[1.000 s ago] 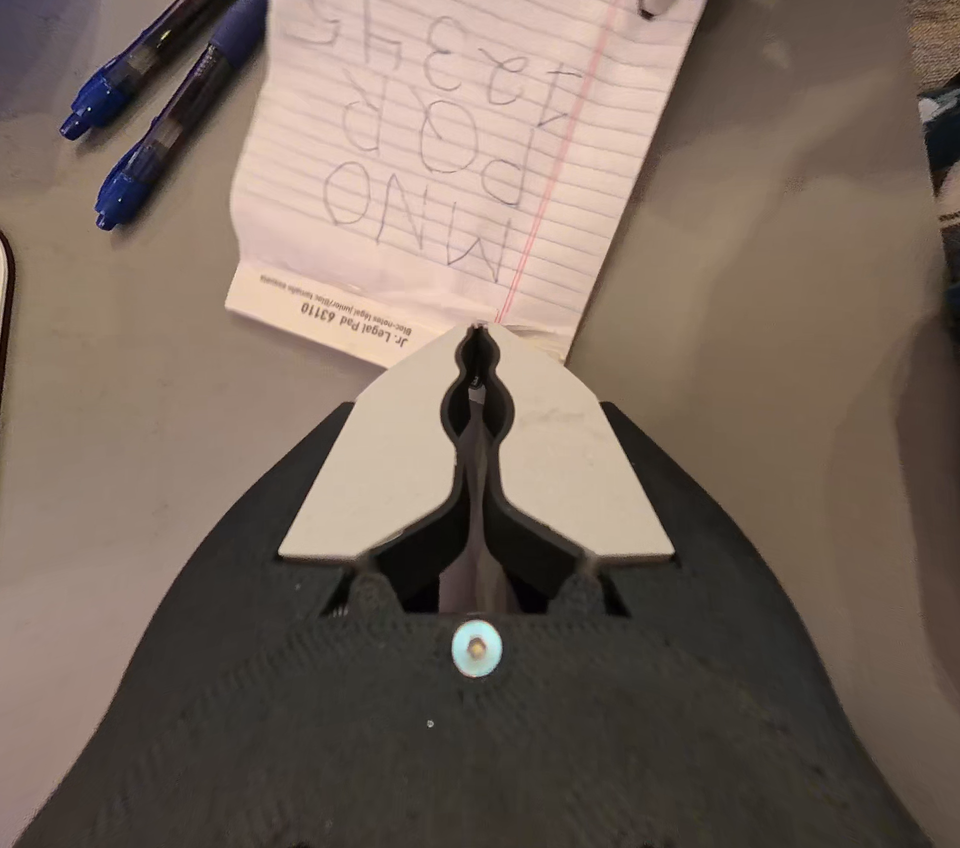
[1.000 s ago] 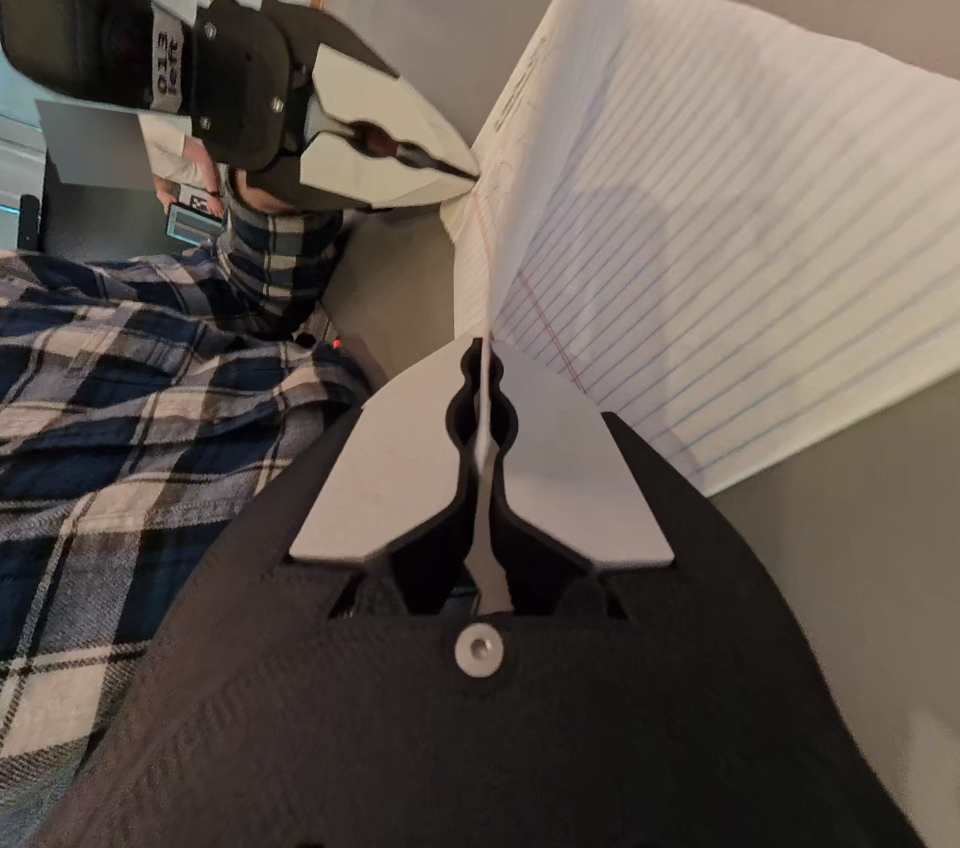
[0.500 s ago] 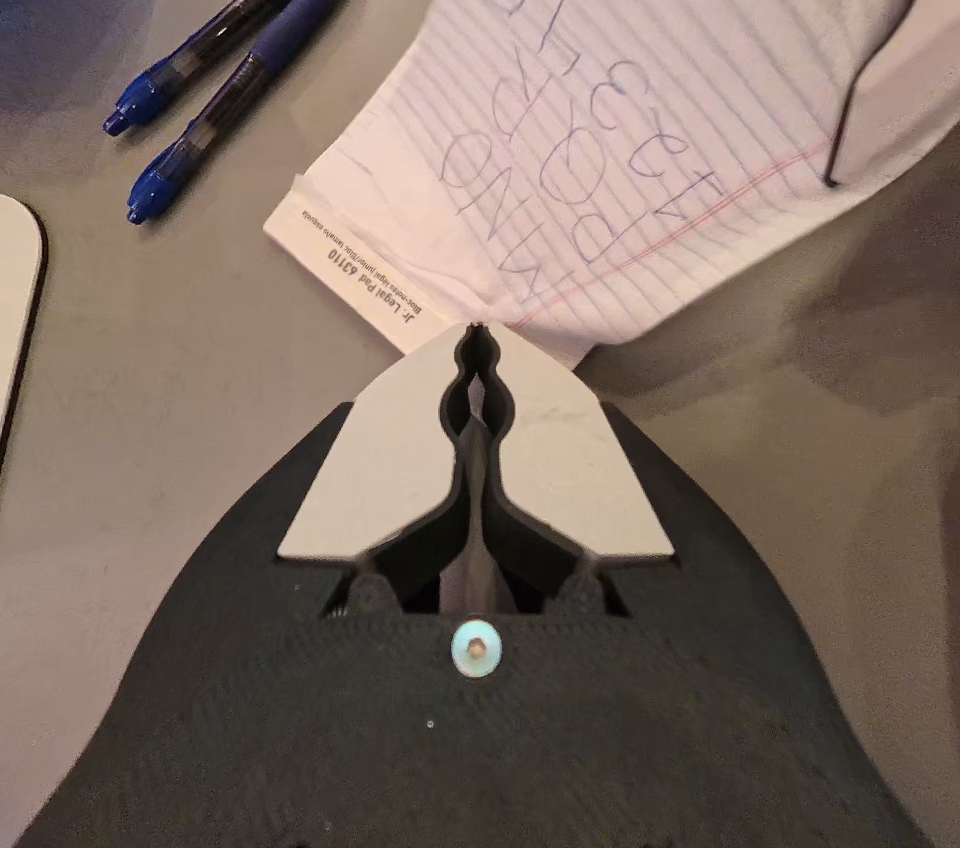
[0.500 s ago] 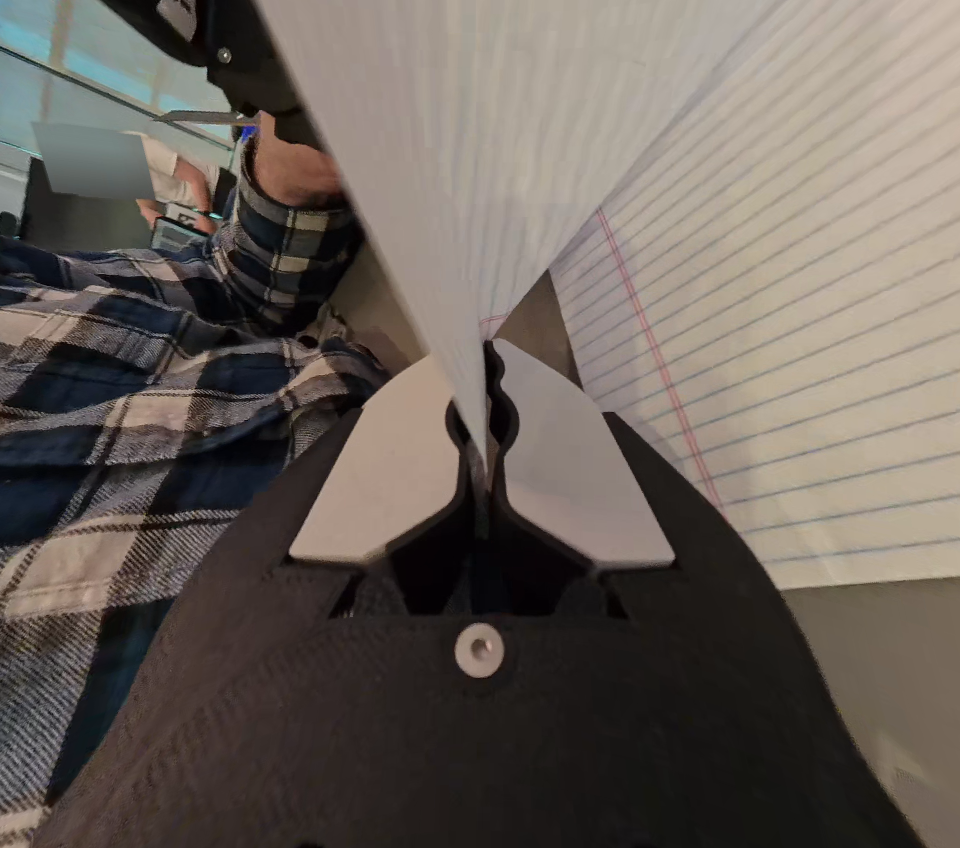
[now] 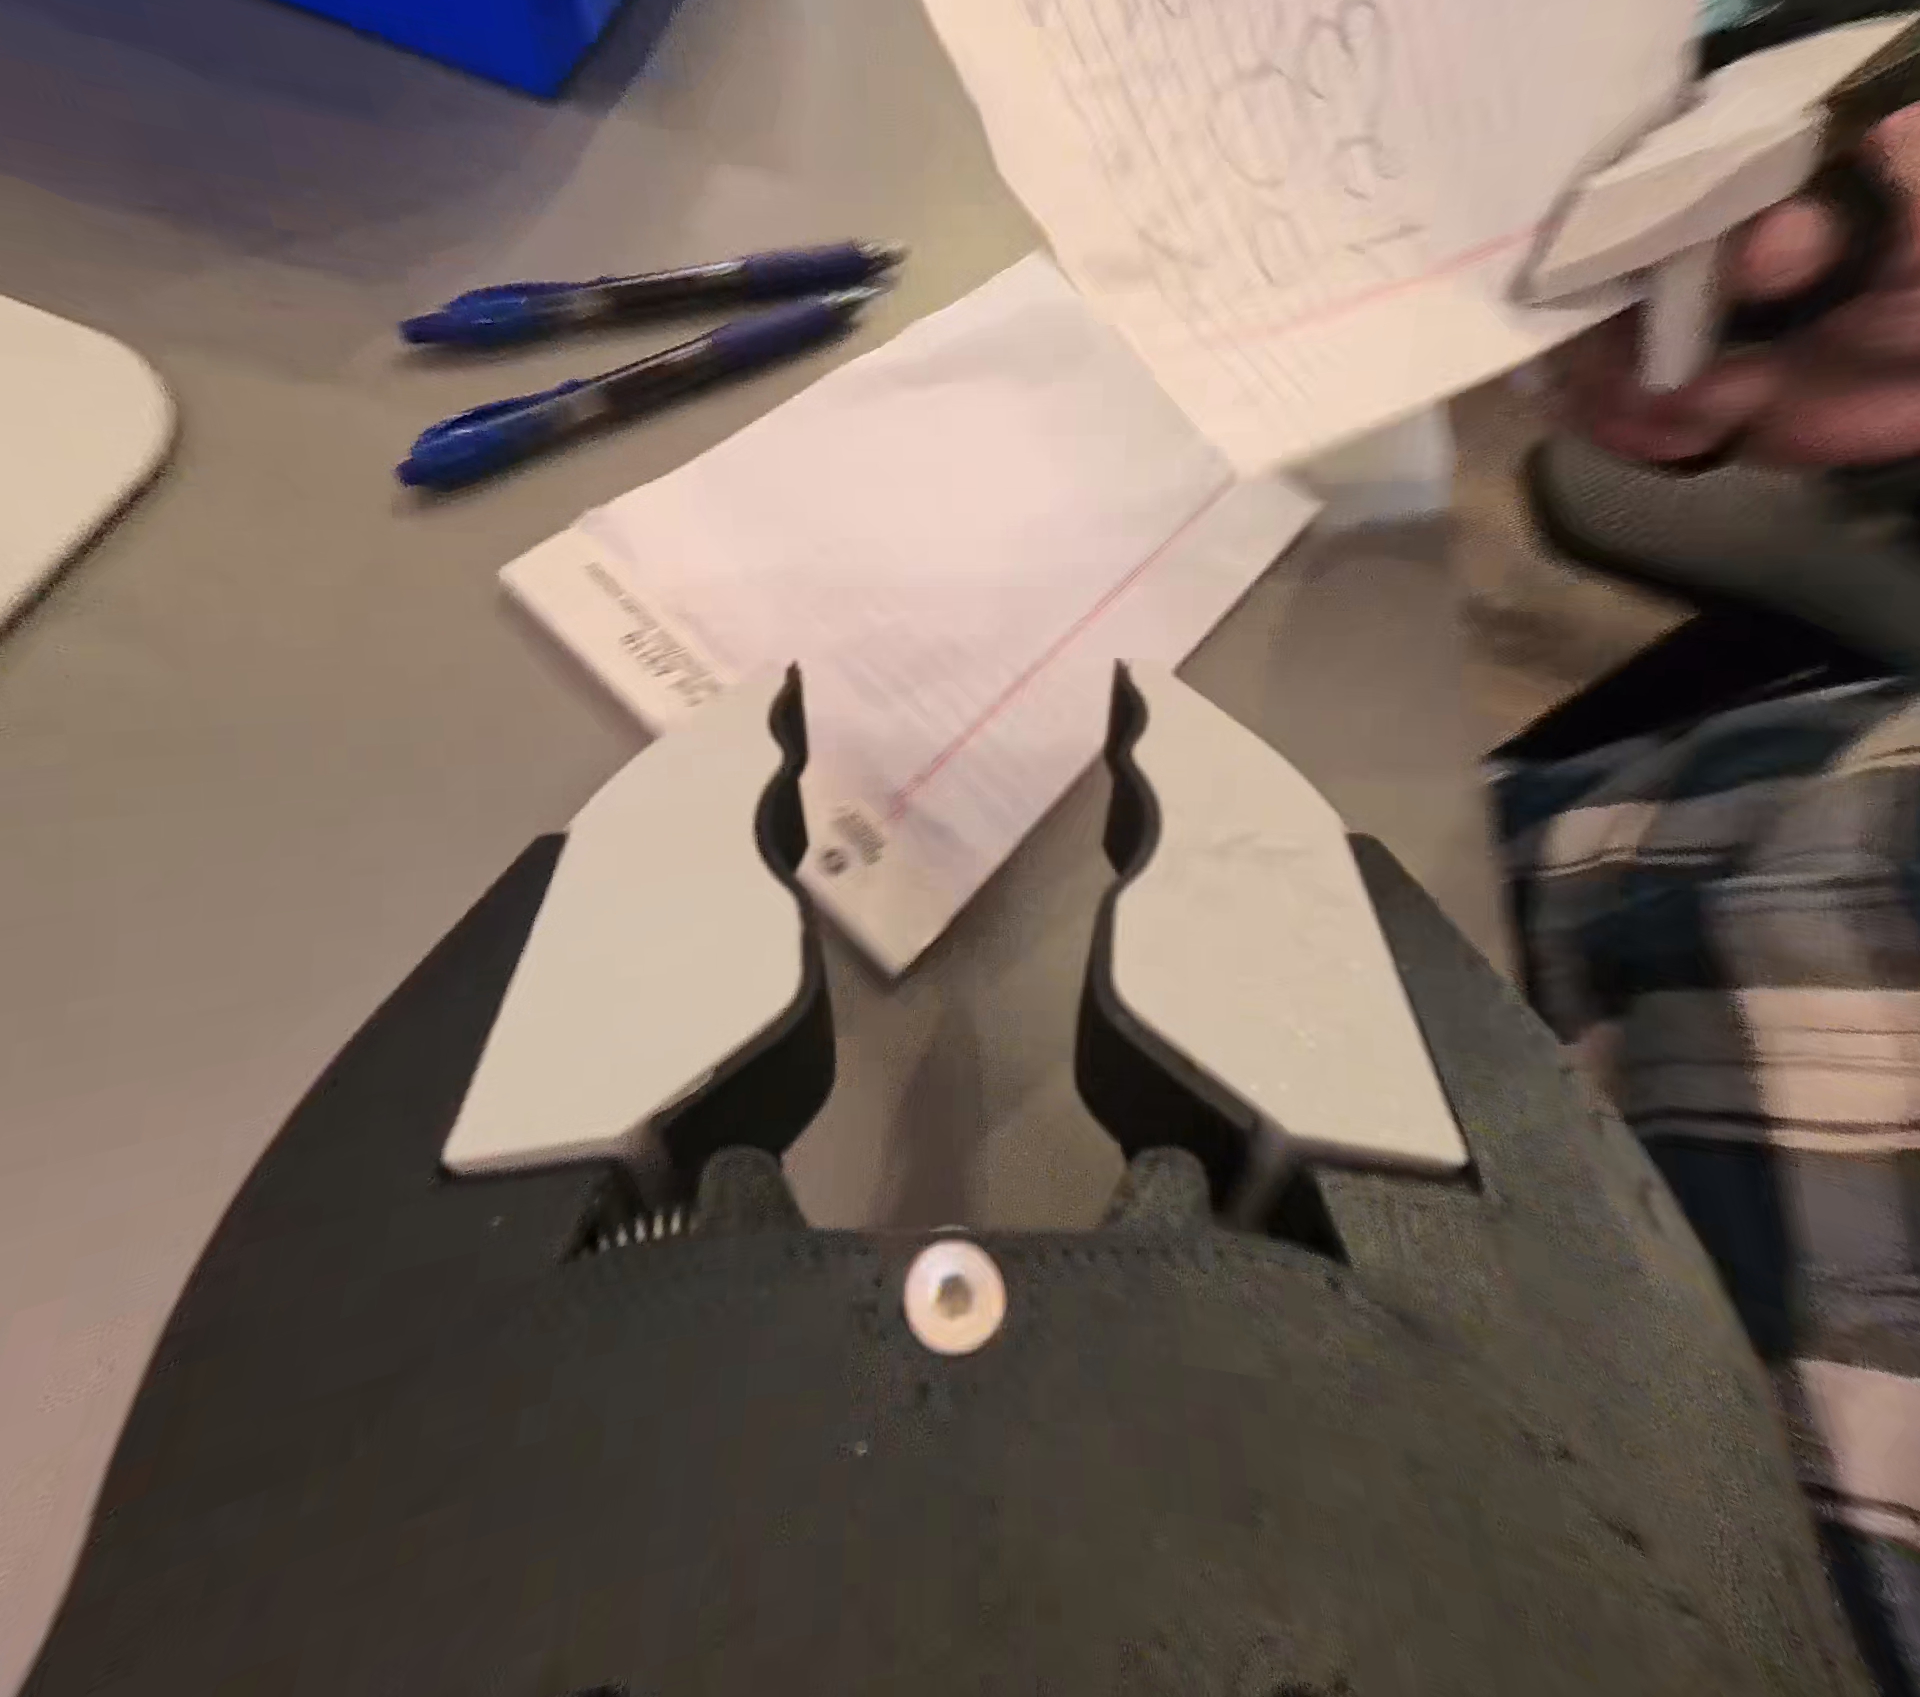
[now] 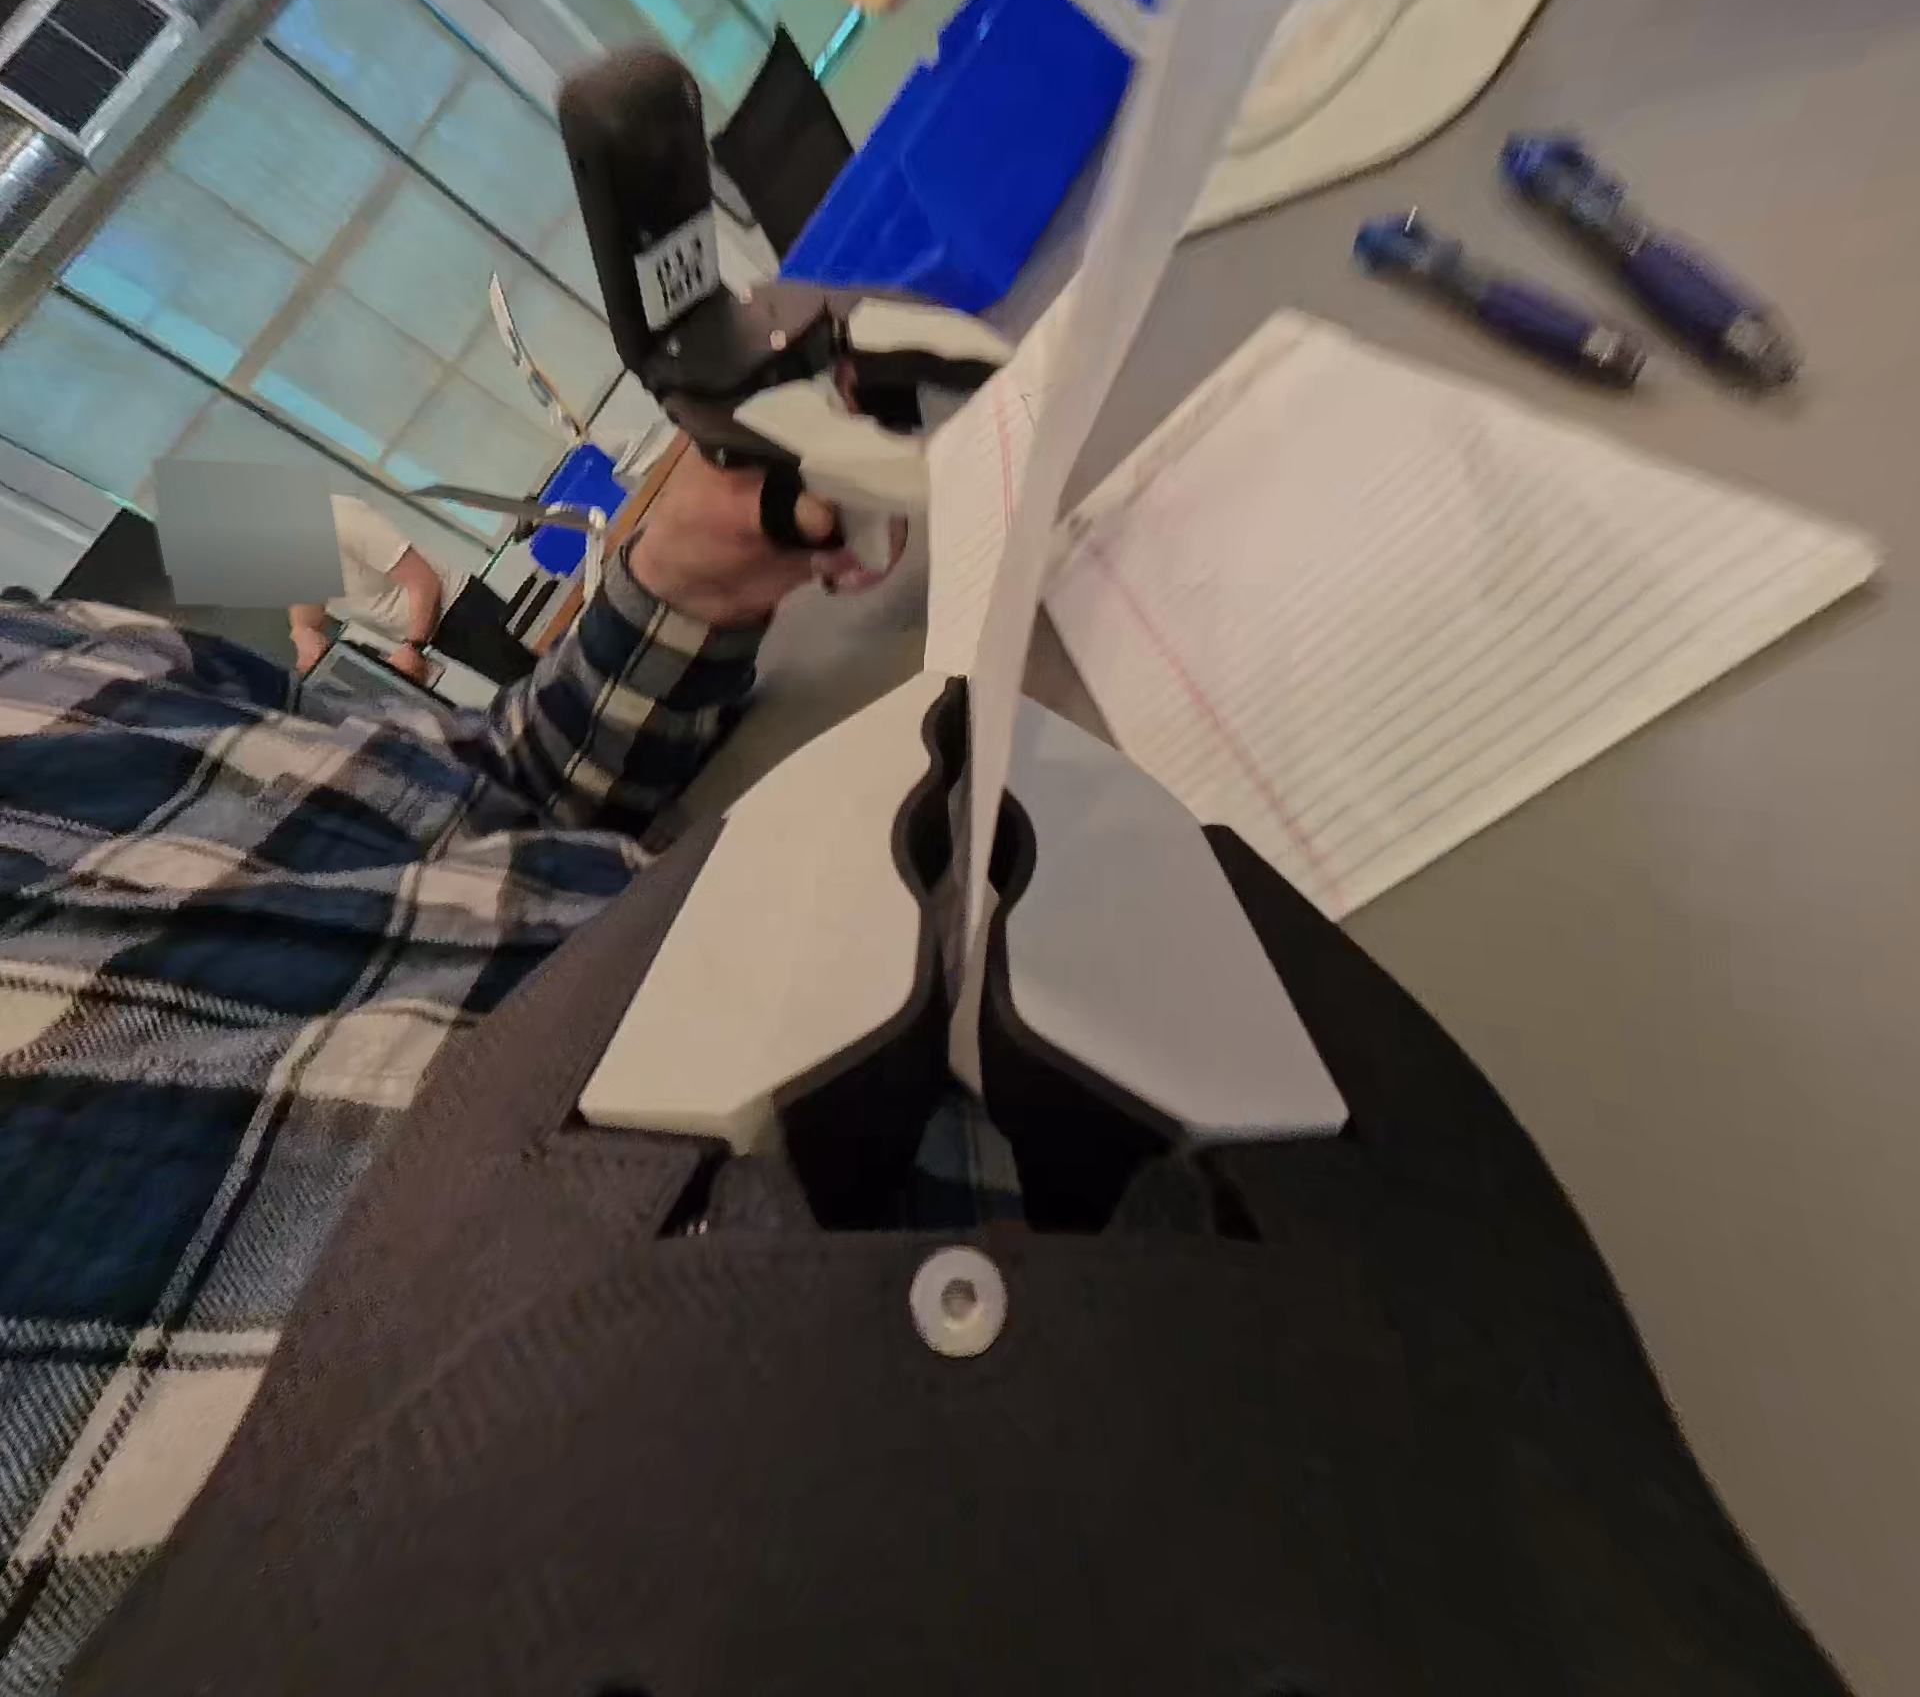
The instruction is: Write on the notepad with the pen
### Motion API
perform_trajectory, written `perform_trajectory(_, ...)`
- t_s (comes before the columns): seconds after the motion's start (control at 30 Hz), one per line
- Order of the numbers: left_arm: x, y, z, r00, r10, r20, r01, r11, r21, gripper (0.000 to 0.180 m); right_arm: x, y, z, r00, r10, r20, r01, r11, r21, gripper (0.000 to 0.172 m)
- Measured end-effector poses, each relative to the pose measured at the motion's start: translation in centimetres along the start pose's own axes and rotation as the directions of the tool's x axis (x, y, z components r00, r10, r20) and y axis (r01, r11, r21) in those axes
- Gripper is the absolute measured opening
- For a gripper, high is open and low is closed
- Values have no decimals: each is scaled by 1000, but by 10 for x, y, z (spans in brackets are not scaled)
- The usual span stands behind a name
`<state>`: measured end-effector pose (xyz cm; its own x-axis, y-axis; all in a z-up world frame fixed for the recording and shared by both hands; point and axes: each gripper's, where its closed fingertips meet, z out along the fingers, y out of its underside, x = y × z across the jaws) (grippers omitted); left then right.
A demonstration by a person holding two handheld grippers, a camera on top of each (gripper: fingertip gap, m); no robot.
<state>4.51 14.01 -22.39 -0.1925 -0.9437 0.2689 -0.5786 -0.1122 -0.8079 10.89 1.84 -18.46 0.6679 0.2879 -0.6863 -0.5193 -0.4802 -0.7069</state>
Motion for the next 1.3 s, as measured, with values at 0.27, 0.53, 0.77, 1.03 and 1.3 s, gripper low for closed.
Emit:
perform_trajectory(0.27, 70, -46, 34, 861, -190, -471, 295, 942, 159, 52, -2, -22, 26, 991, -130, 39, 127, 988, 87, 0)
perform_trajectory(0.53, 60, -53, 34, 826, -216, -521, 343, 925, 160, 0, 2, -18, 38, 986, -147, 77, 142, 988, 59, 25)
perform_trajectory(0.77, 67, -39, 27, 811, -142, -568, 175, 985, 4, 0, 14, -69, 4, 965, -253, 65, 249, 967, 60, 46)
perform_trajectory(1.03, 71, -32, 29, 804, -81, -589, 43, 996, -78, 0, 11, -43, 20, 933, -256, 253, 322, 906, -274, 1)
perform_trajectory(1.3, 43, -38, 23, 861, -51, -507, 36, 999, -38, 29, 20, -70, 17, 941, -251, 226, 300, 928, -221, 0)
